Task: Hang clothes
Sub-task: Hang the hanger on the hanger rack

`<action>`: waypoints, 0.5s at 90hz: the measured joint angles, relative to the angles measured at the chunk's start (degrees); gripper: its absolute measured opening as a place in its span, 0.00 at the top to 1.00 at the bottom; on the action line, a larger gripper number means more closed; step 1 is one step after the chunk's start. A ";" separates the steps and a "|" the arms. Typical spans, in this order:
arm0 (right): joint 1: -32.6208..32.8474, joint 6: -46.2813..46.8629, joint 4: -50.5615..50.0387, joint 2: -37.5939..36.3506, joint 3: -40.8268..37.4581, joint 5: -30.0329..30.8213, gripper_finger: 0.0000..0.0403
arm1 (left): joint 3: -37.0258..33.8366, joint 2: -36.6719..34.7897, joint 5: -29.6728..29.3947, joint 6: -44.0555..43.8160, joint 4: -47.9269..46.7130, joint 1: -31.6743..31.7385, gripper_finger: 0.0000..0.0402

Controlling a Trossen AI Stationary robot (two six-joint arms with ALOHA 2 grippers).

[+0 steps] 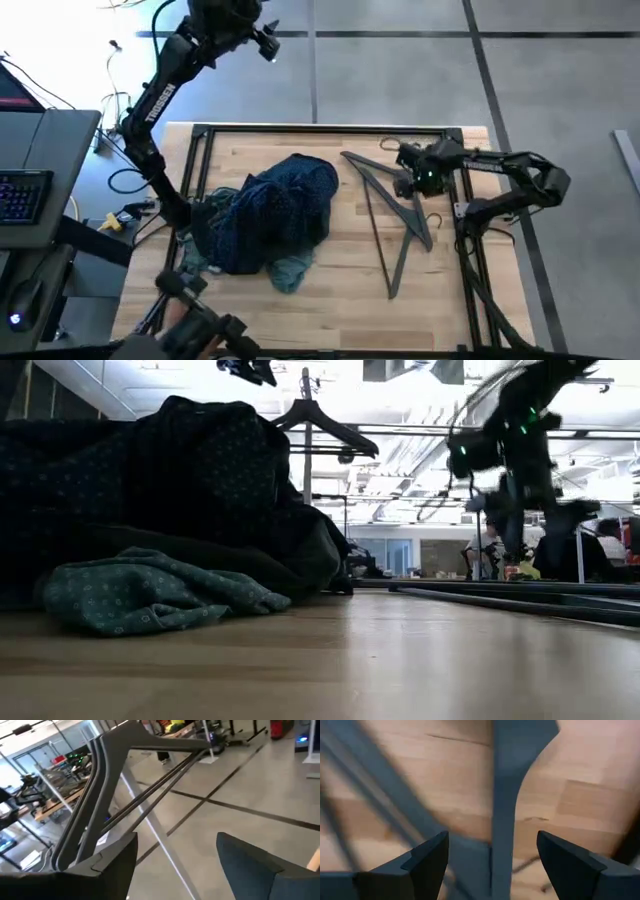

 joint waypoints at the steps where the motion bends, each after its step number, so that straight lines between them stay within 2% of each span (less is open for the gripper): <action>1: 0.04 0.26 0.75 0.09 -0.67 0.13 0.31 | -0.08 -0.01 0.05 0.16 -0.03 0.00 0.39; 12: 0.26 2.09 6.71 1.62 -6.07 1.15 0.37 | -0.25 0.13 0.27 0.34 -0.09 0.02 0.39; 22: 0.35 0.85 8.70 2.43 -6.98 2.20 0.52 | -0.25 0.09 0.54 0.30 1.26 0.02 0.39; 37: 0.32 -4.81 8.00 2.99 -3.29 6.11 0.89 | -0.25 0.66 5.58 -1.78 1.36 0.04 0.39; 45: 0.46 -8.54 5.39 2.82 2.64 9.85 0.90 | -0.25 1.68 7.69 -4.14 0.78 0.06 0.39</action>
